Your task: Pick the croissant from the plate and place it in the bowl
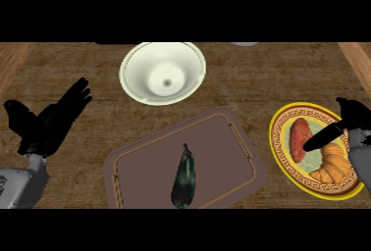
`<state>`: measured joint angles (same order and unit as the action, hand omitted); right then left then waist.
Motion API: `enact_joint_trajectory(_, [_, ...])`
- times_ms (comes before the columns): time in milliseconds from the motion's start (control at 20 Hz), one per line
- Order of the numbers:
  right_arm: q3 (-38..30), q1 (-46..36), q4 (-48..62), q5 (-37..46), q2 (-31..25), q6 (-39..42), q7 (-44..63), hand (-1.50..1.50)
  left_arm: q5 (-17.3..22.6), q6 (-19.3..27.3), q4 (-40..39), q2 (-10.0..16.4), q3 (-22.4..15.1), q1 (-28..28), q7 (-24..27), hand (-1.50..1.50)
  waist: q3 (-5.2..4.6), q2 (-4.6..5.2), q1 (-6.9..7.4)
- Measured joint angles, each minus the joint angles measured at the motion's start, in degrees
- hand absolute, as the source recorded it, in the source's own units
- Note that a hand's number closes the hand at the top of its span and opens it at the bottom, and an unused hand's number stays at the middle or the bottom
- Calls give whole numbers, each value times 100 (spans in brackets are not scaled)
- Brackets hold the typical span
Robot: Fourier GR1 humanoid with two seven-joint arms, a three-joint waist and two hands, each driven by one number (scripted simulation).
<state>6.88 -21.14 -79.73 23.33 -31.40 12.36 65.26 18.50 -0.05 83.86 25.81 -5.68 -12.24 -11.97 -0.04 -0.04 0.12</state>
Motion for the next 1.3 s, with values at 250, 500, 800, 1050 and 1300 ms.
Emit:
enact_joint_trajectory(250, [-89,73,312,83,85,24,-168,-150,-50,-35,93,-57,58,-14,-114,0,2,2,6])
enact_joint_trajectory(500, [-176,189,592,232,199,1,-313,-150,-150,-109,63,-120,141,-14,-91,0,2,3,-1])
enact_joint_trajectory(800, [-350,350,839,402,284,-25,-457,-150,-242,-192,93,-216,256,27,-180,0,3,3,-5])
enact_joint_trajectory(1050, [-540,332,1119,537,383,-35,-592,-150,-353,-339,102,-283,413,70,-125,0,4,4,-1])
enact_joint_trajectory(1300, [-653,385,1416,735,567,-111,-754,-150,-474,-466,14,-431,513,63,-84,0,-3,0,-1])
